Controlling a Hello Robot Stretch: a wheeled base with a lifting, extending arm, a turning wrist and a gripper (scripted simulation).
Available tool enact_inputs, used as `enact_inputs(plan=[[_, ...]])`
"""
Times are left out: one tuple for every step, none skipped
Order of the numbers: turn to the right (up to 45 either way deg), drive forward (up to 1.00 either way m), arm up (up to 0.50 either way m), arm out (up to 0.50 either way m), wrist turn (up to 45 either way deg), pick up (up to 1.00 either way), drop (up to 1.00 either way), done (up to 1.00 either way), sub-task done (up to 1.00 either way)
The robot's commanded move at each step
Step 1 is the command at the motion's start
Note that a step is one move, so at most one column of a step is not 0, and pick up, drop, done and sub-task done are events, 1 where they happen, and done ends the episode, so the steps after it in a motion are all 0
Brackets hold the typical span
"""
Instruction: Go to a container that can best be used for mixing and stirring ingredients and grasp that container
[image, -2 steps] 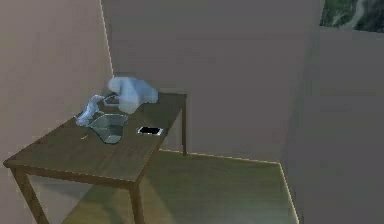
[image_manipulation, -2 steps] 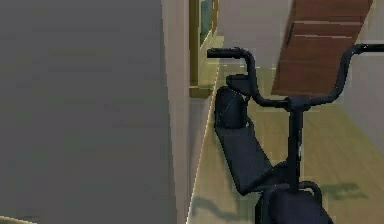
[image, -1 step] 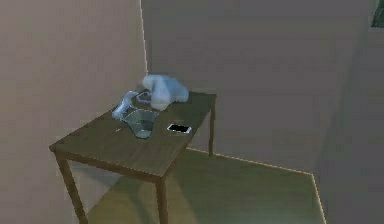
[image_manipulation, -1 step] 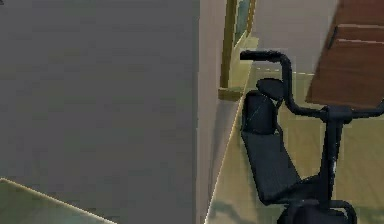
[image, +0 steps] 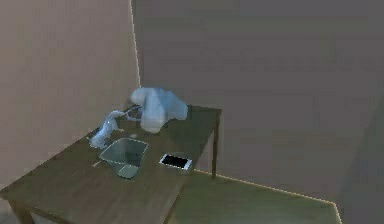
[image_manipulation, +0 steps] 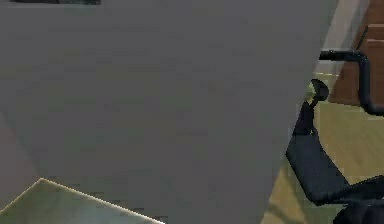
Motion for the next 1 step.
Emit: enact_inputs(plan=[[-45.0,0.0,0.0,0.0,0.0,0.0,0.0,0.0,0.0]])
